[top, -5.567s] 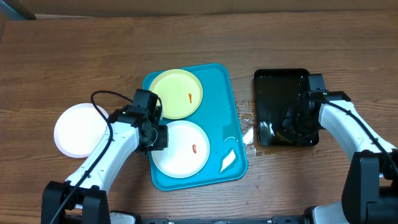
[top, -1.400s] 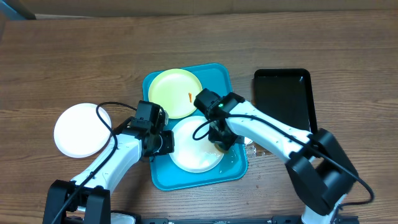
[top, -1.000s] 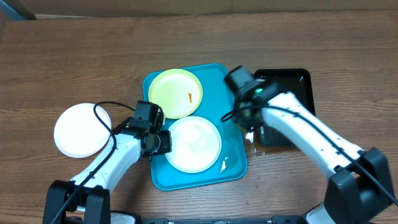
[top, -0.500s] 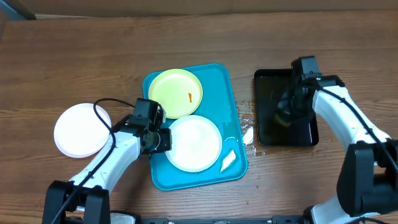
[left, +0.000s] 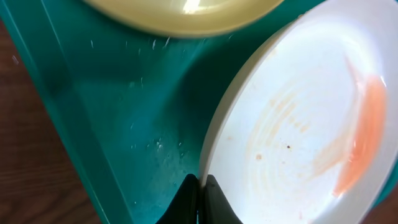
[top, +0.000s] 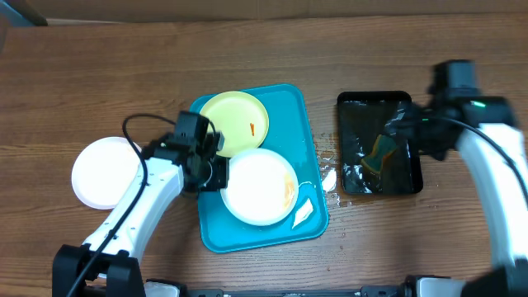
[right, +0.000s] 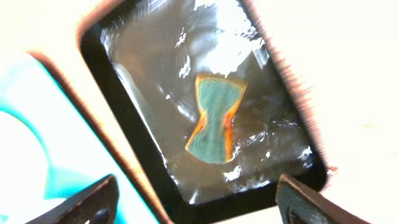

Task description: Clean dirty plates on tray and stack at the side

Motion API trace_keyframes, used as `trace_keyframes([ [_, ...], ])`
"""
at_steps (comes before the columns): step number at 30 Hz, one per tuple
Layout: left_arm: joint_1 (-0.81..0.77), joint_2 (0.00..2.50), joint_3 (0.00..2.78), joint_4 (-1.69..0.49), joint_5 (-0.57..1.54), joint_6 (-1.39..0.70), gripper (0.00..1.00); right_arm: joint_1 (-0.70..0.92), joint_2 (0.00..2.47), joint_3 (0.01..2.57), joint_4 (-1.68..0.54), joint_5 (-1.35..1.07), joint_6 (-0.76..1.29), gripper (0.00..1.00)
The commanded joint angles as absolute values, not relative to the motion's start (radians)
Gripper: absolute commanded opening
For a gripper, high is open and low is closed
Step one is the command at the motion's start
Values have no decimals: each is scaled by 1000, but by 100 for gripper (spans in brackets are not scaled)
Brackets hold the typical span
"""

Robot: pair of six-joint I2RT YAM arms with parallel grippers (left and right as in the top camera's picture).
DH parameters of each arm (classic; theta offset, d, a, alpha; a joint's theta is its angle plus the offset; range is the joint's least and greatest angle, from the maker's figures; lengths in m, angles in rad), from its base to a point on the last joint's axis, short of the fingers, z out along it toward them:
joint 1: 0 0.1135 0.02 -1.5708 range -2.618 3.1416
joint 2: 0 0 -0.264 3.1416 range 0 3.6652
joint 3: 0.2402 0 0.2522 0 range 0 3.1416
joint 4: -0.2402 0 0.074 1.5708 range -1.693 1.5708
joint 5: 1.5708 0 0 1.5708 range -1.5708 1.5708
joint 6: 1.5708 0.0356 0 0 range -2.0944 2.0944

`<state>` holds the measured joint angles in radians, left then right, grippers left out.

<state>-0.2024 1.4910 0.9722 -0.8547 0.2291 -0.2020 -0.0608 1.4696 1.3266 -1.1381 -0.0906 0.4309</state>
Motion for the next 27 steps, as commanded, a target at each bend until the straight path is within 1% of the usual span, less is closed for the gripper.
trace_keyframes([
  [1, -228, 1492, 1130, -913, 263, -168, 4, -184, 1366, 1352, -1180, -138, 429, 88],
  [2, -258, 1492, 1213, -938, 260, -181, 4, -267, 1338, 1352, -1209, -174, 421, 89],
  [5, -323, 1492, 1326, -924, 239, -225, 4, -373, 1330, 1351, -1242, -255, 379, 89],
  [7, -379, 1493, 1388, -898, 147, -273, 4, -417, 1331, 1348, -1250, -294, 358, 89],
  [9, -454, 1502, 1444, -860, 4, -314, 4, -443, 1332, 1348, -1252, -301, 358, 88],
  [13, -584, 1553, 1527, -771, -178, -329, 4, -448, 1332, 1348, -1253, -301, 358, 88],
  [17, -692, 1657, 1601, -686, -348, -326, 4, -447, 1332, 1348, -1267, -301, 358, 88],
  [23, -818, 1850, 1653, -550, -579, -189, 4, -447, 1332, 1348, -1275, -297, 342, 88],
  [27, -894, 1918, 1698, -548, -763, -98, 4, -447, 1332, 1348, -1280, -297, 343, 88],
])
